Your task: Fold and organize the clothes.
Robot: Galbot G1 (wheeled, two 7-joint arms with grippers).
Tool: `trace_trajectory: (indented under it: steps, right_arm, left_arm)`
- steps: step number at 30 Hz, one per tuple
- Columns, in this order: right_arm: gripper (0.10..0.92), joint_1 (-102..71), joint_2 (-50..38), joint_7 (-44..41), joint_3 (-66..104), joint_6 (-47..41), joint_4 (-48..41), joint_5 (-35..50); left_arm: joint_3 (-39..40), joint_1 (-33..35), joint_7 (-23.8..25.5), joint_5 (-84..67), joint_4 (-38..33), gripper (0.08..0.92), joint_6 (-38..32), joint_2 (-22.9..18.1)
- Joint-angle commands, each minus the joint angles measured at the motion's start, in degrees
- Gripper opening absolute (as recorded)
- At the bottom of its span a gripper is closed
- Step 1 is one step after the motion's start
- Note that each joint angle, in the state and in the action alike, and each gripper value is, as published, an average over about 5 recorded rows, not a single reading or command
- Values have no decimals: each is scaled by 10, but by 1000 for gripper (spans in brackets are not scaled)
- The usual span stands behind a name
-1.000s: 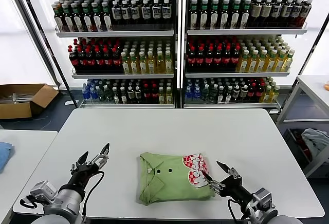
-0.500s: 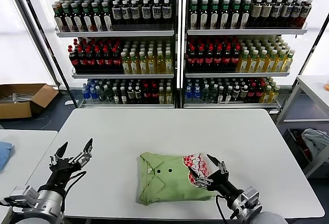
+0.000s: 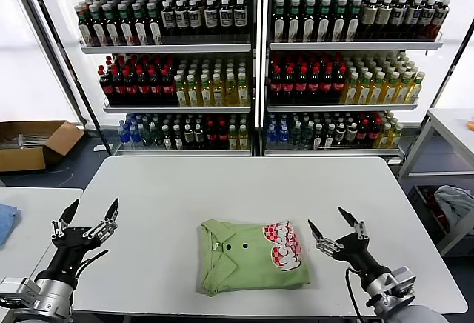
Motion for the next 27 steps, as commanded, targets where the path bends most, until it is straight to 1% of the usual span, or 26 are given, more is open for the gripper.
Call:
trace_trajectory:
  steps: [1,11,18,23,27]
  right_arm:
    - [823,-51,41,-12,79,10,12,6]
    - [823,-61,49,-12,98,12,9,8]
    - [823,-66,49,-10,104,13,8,8]
    - [823,-67,52,-1,110,5,10,13]
    - [823,-67,51,-3,112,4,4,23]
  left_arm:
    - [-8,14,35,25,-6,823,-23,-3]
    - [-2,18,43,44,-9,823,-24,-12]
    - [-5,20,45,46,-8,823,-26,-7]
    - [2,20,47,49,-5,823,-26,-15]
    - [8,18,64,62,3,823,-26,-17]
